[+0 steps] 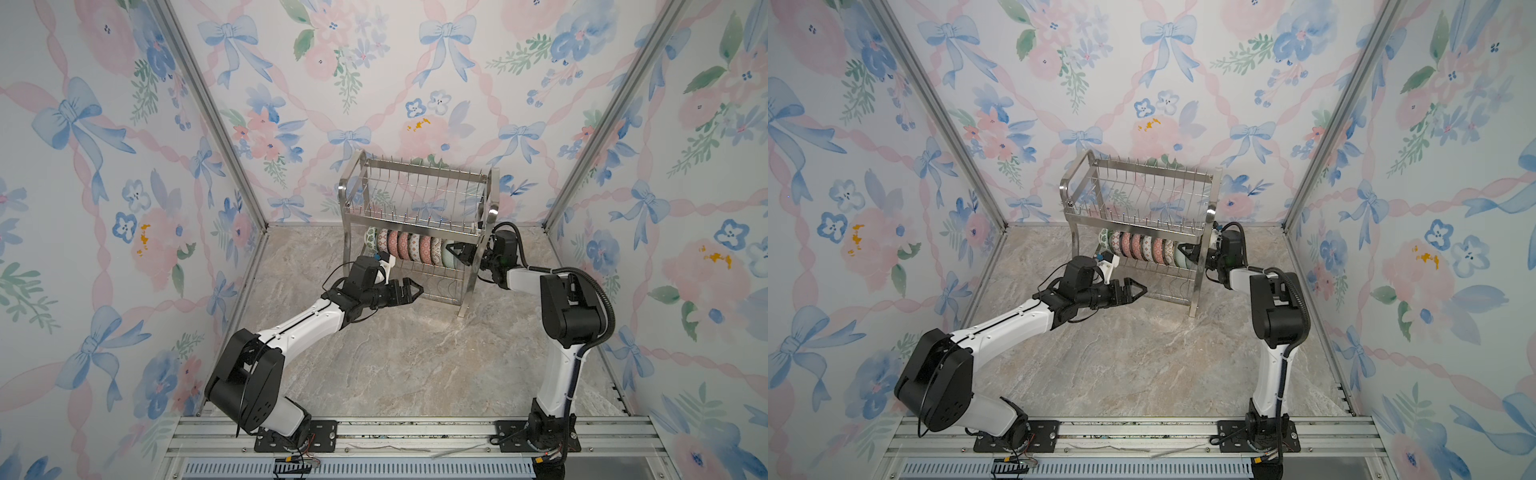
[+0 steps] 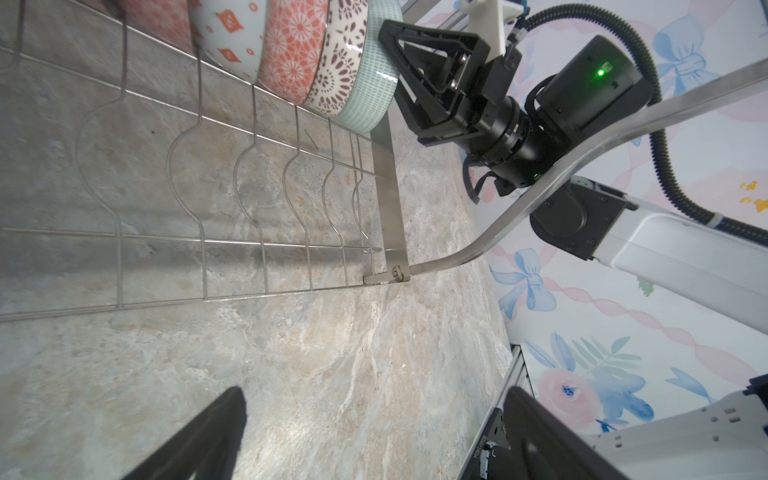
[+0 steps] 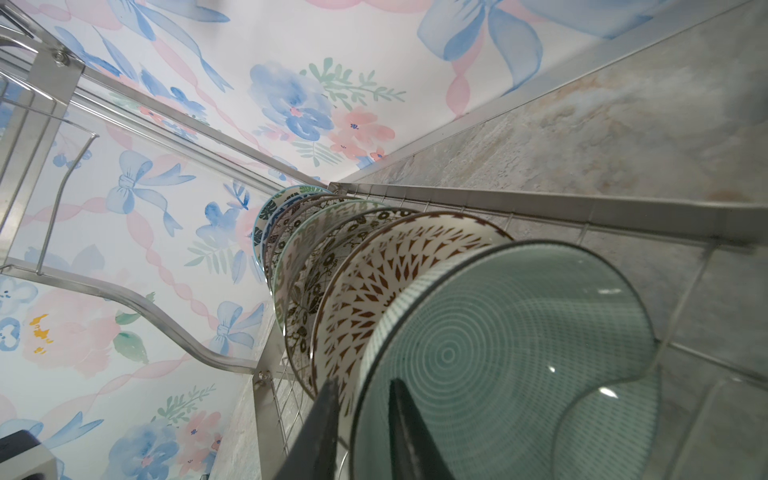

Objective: Load the bowls into the dish rack

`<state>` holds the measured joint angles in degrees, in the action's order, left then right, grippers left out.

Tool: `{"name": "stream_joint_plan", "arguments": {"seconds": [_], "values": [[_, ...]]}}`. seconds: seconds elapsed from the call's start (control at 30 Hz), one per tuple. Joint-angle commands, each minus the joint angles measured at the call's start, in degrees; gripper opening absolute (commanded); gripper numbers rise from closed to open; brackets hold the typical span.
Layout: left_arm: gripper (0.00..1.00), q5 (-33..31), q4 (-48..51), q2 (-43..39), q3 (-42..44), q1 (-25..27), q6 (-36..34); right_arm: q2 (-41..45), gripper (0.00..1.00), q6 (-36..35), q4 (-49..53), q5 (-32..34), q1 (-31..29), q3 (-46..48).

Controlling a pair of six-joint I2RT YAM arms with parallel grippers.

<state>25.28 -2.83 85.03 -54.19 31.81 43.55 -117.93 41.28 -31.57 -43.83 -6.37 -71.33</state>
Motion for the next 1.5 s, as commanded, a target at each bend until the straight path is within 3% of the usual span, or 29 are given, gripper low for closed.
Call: {"name": "stream_joint_plan", "arguments": {"seconds": [0.0,0.3,0.6,0.9,1.13,1.23,1.4,1.47], "values": [[0.98,-0.47,0.85,-2.0,0.91,-0.49,-0.86,3.13,0.28,-1.12,0.8,0.46,0.33,1.15],[0.98,-1.41,1.63,-3.75,1.59,-0.96,-1.51,6.89,0.34,0.07,0.55,1.55,1.86,4.91],[0.98,-1.38,3.68,-5.96,2.16,-4.41,-3.58,13.44,0.46,-0.13,0.35,5.72,4.44,13.15],[0.98,-4.06,7.44,-8.69,1.95,-8.75,-8.49,20.8,0.57,-3.22,7.63,10.39,6.54,16.21],[0.98,-20.79,10.5,-11.41,1.2,-11.39,-14.64,30.98,0.77,-11.95,22.26,22.56,7.05,17.4],[0.98,-27.2,10.29,-12.03,1.63,-15.11,-14.22,34.67,0.99,-14.27,28.35,28.08,7.7,17.81],[0.98,-40.64,6.88,-12.27,3.72,-18.85,-15.47,40.63,0.97,-15.56,31.79,36.32,9.11,21.59],[0.98,-44.35,4.74,-11.08,4.85,-20.89,-15.84,42.59,0.97,-15.98,33.84,43.68,9.08,23.16]]}}
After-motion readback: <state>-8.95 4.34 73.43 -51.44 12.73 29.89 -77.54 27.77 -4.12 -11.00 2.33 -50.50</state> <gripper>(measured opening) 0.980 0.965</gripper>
